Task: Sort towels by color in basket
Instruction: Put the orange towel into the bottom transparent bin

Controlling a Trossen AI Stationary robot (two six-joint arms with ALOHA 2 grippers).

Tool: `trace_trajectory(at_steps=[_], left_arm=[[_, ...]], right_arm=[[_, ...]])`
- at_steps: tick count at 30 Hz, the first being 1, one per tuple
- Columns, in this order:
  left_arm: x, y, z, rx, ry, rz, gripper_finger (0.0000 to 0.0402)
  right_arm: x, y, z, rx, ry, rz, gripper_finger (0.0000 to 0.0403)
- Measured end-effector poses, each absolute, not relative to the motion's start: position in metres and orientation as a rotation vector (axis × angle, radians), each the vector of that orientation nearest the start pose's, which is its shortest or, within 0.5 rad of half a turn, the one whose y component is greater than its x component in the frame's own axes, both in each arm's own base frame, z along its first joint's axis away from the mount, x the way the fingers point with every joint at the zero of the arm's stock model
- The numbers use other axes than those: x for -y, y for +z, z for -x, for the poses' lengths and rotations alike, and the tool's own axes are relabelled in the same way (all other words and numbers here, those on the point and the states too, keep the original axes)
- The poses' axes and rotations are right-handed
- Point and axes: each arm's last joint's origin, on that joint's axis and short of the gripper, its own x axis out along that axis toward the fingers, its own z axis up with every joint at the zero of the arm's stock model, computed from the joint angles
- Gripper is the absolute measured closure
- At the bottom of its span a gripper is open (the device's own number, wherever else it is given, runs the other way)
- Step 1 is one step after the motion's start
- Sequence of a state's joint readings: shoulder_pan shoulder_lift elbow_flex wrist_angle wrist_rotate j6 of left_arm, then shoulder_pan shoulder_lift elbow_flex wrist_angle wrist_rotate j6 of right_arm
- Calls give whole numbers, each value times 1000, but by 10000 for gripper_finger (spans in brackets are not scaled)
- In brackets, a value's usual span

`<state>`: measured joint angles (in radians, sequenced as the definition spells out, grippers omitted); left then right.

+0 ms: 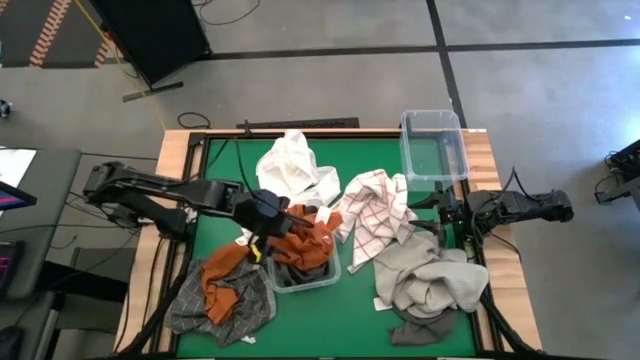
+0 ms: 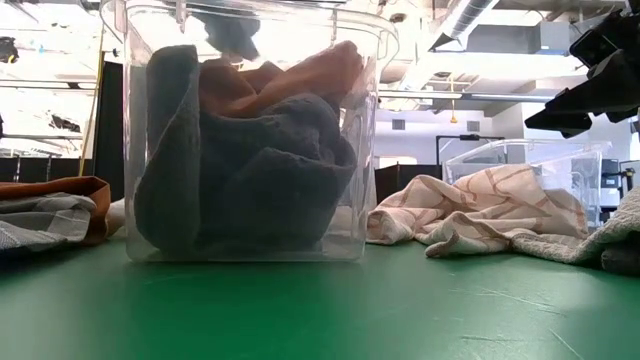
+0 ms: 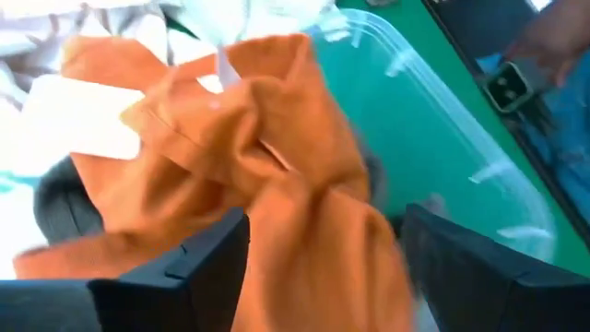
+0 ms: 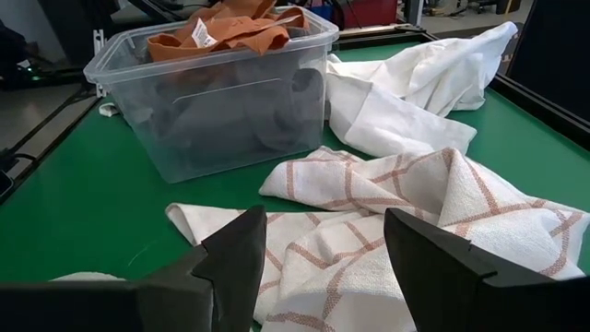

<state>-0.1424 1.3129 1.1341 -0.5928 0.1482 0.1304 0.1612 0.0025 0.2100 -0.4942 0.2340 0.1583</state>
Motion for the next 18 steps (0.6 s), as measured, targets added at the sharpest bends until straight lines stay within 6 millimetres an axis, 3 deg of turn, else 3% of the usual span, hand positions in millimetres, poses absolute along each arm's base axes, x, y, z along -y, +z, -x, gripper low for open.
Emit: trace_trajectory(at_steps=[9, 13, 18], left_arm=[[79, 331, -222, -901, -349, -54, 120], [106, 329, -202, -969, -346, -50, 120], [140, 309, -184, -1025, -304, -60, 119]], right_arm=[[-5, 186, -75, -275, -94, -101, 154], [-5, 186, -76, -275, -94, -101, 154], [-5, 186, -75, -275, -94, -101, 154]])
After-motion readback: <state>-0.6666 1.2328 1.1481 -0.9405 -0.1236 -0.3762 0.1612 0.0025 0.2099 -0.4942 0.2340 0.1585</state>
